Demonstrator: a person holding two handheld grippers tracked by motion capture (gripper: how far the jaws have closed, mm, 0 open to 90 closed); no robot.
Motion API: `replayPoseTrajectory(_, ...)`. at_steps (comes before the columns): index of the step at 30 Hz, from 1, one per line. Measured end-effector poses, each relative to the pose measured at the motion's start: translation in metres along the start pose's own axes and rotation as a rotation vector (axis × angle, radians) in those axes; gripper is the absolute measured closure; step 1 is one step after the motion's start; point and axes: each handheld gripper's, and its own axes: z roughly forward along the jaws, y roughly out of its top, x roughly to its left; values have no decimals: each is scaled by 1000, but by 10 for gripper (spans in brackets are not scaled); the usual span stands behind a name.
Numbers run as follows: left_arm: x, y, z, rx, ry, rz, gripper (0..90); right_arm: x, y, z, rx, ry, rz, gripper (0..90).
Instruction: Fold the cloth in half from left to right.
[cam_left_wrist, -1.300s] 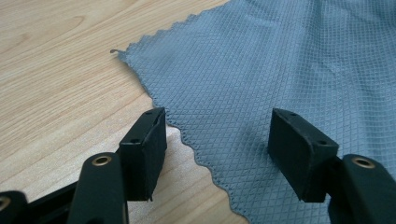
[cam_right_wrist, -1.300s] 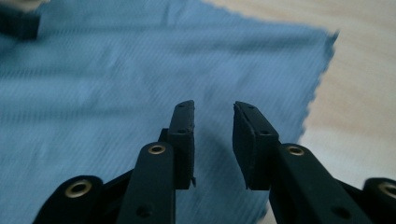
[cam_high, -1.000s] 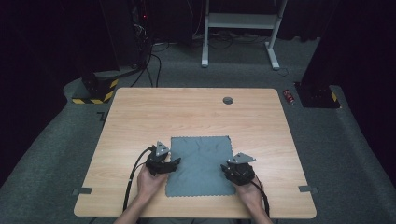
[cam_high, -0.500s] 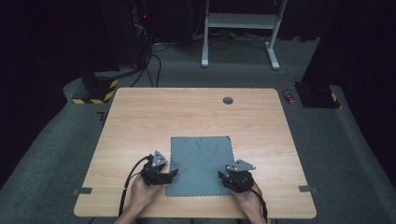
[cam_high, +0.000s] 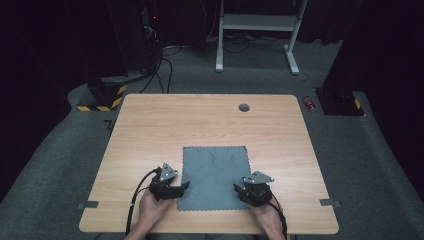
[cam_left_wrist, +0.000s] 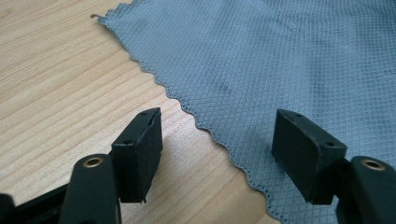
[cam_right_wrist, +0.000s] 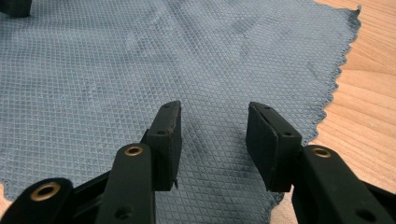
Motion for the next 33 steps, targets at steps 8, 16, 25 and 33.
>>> replayPoseTrajectory(8, 3, 9, 2, 17, -30, -26, 353, 7, 6, -1, -9, 7, 55, 569)
replayPoseTrajectory(16, 19, 30, 3, 24, -29, -53, 369, 32, 20, 3, -40, 56, 13, 600)
replayPoseTrajectory(25, 42, 50, 9, 29, -9, -106, 389, 60, 36, 14, -61, 124, -51, 691)
replayPoseTrajectory(33, 61, 70, 25, 64, 34, -115, 392, 99, 49, 30, -47, 224, -120, 699)
